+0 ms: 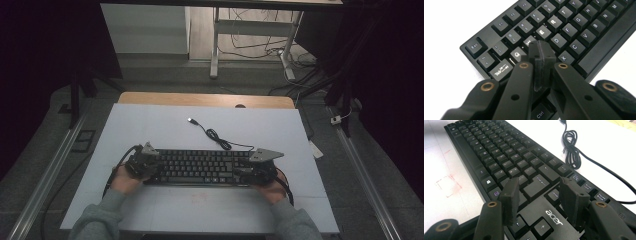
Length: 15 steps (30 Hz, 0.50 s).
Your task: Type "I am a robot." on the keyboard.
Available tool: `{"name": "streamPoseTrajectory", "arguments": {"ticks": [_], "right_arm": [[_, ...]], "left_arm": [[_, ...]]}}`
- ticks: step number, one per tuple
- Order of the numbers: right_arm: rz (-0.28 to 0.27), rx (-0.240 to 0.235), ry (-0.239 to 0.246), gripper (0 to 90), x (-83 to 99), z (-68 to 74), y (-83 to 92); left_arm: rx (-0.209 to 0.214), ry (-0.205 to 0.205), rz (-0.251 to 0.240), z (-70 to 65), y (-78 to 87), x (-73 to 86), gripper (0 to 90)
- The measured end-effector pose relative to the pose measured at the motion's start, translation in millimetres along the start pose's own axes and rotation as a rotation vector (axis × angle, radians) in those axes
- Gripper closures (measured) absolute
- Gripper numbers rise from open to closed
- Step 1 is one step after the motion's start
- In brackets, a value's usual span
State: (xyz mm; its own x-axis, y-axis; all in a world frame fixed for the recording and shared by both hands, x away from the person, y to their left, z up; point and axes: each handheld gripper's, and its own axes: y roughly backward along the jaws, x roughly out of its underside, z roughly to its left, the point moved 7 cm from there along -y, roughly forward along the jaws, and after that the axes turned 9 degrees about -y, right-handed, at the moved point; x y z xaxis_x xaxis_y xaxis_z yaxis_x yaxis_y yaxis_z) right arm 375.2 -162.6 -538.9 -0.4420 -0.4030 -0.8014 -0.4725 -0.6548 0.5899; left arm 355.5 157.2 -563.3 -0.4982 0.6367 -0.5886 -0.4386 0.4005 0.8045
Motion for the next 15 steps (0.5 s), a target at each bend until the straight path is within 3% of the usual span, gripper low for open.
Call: {"name": "streamPoseTrajectory", "arguments": {"ticks": [15], "right_arm": [[0.004,0.0,0.002,51.5,0.6,0.0,-1.0]], "left_arm": [[-0.006,0.008,0.015,1.0,-6.8,3.7,88.8]]}}
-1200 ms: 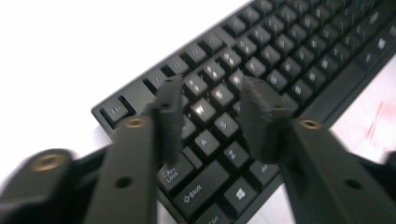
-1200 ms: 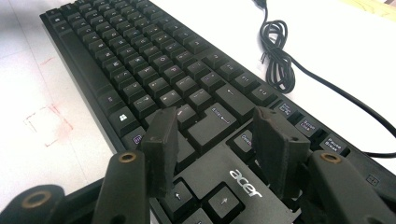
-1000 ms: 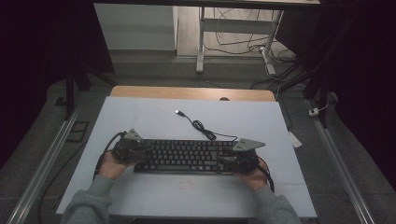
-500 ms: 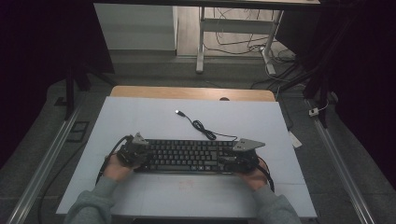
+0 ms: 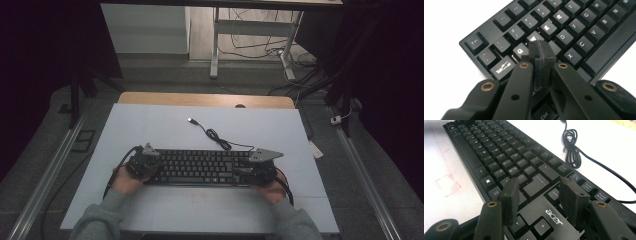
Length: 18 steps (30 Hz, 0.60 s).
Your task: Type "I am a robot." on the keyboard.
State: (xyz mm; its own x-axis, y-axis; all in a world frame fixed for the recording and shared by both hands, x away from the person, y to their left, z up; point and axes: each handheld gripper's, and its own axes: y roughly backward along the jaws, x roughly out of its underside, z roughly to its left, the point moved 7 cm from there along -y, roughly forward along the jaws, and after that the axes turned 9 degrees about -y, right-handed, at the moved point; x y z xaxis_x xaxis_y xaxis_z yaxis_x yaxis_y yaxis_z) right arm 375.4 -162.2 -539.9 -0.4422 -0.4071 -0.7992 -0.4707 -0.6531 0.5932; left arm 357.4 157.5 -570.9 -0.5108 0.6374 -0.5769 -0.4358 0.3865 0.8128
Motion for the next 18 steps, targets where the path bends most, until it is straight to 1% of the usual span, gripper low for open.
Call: {"name": "streamPoseTrajectory", "arguments": {"ticks": [3,6,11,14,18], "right_arm": [[-0.004,-0.001,0.0,51.5,-0.4,0.3,0.2],[-0.003,0.003,0.0,51.4,-0.5,-0.3,0.8],[-0.008,0.0,-0.004,51.5,-0.7,-1.3,1.1],[-0.009,0.0,-0.003,51.5,-0.9,-1.1,1.3],[-0.006,0.003,0.002,51.5,-1.0,-0.5,1.5]], "left_arm": [[-0.01,-0.001,-0.013,0.0,1.6,-1.1,88.8],[-0.009,0.016,-0.06,1.6,9.6,-4.7,88.8],[-0.006,0.065,-0.146,5.9,23.9,-9.1,87.6],[-0.007,0.092,-0.192,7.7,30.3,-11.0,76.8],[-0.011,0.125,-0.237,8.5,36.7,-13.5,55.5]]}}
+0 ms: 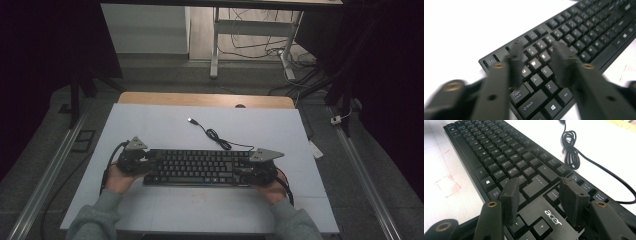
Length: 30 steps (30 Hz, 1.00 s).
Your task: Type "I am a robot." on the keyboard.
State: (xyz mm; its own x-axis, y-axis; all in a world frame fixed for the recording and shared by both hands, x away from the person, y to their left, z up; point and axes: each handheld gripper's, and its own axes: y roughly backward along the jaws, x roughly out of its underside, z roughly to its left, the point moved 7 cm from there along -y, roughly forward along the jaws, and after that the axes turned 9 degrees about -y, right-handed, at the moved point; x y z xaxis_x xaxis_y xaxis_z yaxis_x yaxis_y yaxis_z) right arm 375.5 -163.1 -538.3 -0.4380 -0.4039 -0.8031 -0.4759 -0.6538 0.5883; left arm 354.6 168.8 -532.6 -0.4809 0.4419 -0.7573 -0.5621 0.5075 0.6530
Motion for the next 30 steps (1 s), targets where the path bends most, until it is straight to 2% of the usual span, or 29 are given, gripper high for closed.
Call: {"name": "streamPoseTrajectory", "arguments": {"ticks": [3,8,19,30], "right_arm": [[0.001,-0.001,0.0,51.4,0.1,0.1,-0.2],[0.0,-0.004,-0.003,51.4,0.2,-0.5,-0.3],[-0.005,-0.003,0.001,51.5,-1.0,0.5,0.1],[-0.026,-0.028,-0.006,51.5,-6.8,6.6,0.3]], "left_arm": [[0.004,0.017,-0.016,0.8,2.7,-1.7,45.0],[-0.003,0.02,-0.017,2.1,3.7,-1.8,38.4],[0.001,0.015,-0.015,0.8,3.4,-2.4,36.2],[0.004,0.012,-0.012,-0.1,3.1,-2.8,35.5]]}}
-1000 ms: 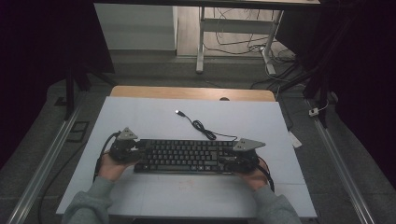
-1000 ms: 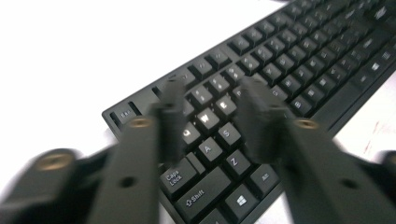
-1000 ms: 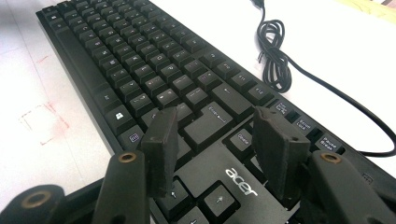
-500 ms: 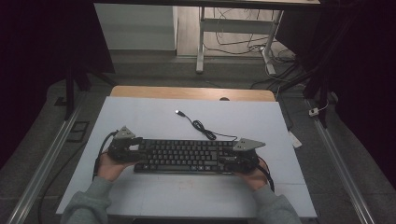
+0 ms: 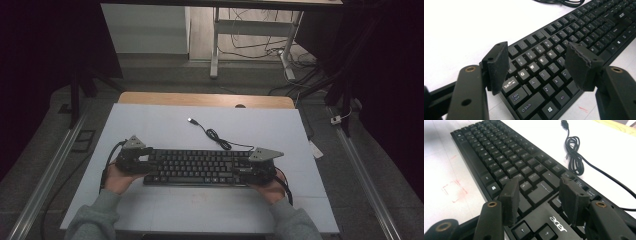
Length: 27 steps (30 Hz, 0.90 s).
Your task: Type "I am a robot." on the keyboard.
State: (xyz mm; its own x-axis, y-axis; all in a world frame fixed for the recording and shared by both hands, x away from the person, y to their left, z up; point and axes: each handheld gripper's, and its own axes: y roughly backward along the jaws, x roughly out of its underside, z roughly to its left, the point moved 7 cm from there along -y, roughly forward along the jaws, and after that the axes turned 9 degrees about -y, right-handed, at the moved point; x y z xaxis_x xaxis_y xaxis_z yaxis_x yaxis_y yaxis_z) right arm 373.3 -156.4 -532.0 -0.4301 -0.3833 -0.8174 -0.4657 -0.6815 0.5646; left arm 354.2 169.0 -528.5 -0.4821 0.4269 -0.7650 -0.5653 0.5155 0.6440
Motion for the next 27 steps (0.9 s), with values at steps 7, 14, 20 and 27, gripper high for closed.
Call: {"name": "streamPoseTrajectory", "arguments": {"ticks": [7,14,20,27], "right_arm": [[-0.015,-0.034,-0.016,52.0,-7.4,9.5,-2.7],[0.0,-0.062,0.0,59.9,-11.8,20.1,-10.9],[0.006,-0.099,0.027,74.8,-14.9,29.0,-16.6],[0.029,-0.117,0.057,89.8,-18.0,38.8,-23.8]], "left_arm": [[-0.003,-0.001,0.011,0.1,-1.7,0.7,33.6],[-0.004,-0.003,0.021,-0.3,-3.6,1.3,32.3],[-0.003,-0.008,0.029,-0.7,-4.6,1.8,31.9],[-0.002,-0.012,0.033,-1.3,-5.5,2.0,31.8]]}}
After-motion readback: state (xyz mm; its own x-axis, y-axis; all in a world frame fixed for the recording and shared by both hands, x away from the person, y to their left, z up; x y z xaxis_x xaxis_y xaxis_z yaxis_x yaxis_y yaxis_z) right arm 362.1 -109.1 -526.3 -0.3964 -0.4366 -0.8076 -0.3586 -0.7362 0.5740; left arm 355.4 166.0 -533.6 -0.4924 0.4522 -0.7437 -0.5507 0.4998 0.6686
